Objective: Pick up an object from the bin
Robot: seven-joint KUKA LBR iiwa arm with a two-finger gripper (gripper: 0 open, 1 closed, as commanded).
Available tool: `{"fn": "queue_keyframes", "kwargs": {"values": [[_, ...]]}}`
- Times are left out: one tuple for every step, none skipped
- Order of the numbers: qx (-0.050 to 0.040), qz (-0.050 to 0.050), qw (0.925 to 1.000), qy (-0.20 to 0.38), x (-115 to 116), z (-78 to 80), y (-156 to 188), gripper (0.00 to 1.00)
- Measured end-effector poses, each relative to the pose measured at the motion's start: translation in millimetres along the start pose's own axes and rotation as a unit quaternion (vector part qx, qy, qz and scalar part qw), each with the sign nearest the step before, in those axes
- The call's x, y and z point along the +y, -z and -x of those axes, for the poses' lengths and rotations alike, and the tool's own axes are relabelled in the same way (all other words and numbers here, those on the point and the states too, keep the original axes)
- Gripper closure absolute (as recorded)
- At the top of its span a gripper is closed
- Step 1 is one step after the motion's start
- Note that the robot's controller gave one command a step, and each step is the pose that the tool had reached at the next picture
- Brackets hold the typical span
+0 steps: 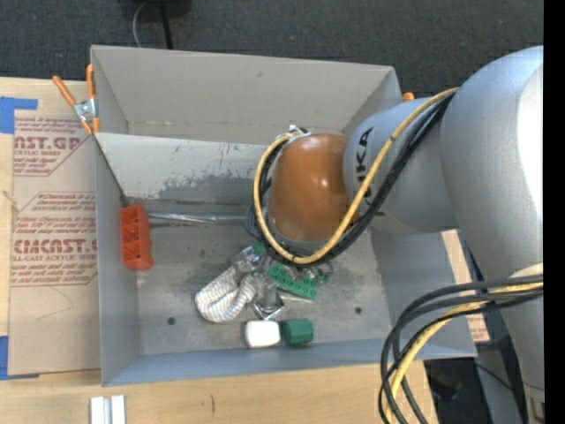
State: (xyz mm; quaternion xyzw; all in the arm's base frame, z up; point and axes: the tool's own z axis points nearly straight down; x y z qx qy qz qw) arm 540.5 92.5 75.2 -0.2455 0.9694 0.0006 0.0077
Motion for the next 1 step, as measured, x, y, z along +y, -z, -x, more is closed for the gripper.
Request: {"fn": "queue_keyframes", "kwargs": {"values": [[0.0052, 0.002, 1.0, 0.008, 1.6, 0.8, 29.6, 1.0]]}}
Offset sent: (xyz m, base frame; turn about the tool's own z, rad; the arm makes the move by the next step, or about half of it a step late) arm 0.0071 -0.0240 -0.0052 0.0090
